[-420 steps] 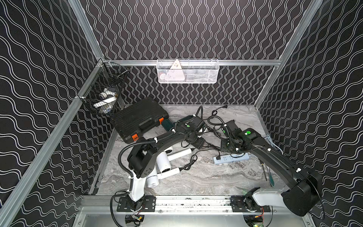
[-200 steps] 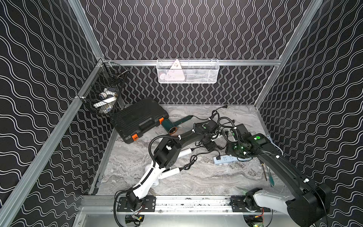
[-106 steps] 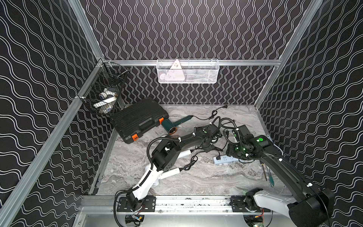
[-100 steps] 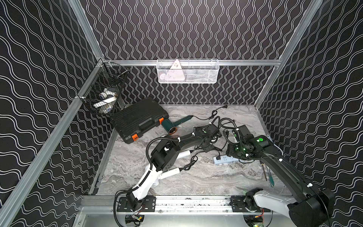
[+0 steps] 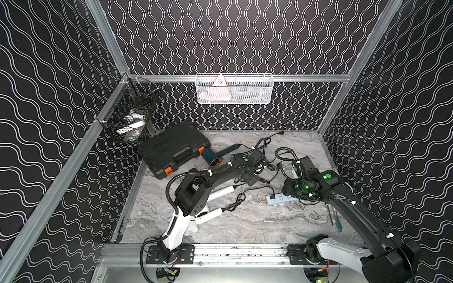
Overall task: Charge the blow dryers
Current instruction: Pick up the plug from the center of the board.
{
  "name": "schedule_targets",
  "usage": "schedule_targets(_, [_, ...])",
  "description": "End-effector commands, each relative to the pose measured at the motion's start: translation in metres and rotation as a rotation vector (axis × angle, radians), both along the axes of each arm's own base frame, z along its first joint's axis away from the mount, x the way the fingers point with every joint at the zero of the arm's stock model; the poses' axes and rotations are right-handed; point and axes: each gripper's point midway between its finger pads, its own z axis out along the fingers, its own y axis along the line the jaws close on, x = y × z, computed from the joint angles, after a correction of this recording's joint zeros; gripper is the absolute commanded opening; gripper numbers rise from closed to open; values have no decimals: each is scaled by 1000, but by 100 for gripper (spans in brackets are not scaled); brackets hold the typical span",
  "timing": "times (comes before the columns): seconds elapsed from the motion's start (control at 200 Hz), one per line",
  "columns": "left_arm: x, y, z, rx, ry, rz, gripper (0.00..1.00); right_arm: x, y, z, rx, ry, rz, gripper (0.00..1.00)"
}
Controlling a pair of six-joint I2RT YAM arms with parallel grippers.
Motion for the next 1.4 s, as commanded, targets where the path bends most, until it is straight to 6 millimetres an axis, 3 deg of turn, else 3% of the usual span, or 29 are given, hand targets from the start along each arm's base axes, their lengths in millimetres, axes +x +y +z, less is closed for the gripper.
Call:
schedule_targets(0.0, [-9,13,-9,43,44,-9,8,1,2,0,16,-3,-15,59])
schedule_targets(0.09, [-11,14,-15,50,57,-5,17,1,2,0,16,9,-18,59])
schedule_targets(0.22, [-10,8,-5,11,56,-1,51,0,3,-3,13,22,-11,59])
schedule_targets(0.305, [-13,-1,8,-44,55,-16,58,0,2,-2,4,25,-4,59])
schedule_targets(0.465, [-9,-21,26,-127,53,-68,58,-1,1,-2,2,25,-2,59])
schedule_targets(0.731, [-17,-58,-2,-182,182,-274,55,-3,2,-4,4,30,2,59])
schedule_targets(1.116, [-22,-50,-30,-131,242,-308,52,-3,1,-3,-5,35,5,59])
schedule_targets(1.251, [-20,-38,-46,-63,238,-292,59,-3,1,-3,-4,38,5,59])
schedule_targets(1.396, [-17,-33,-51,-33,216,-289,63,-2,1,-5,-3,40,4,59])
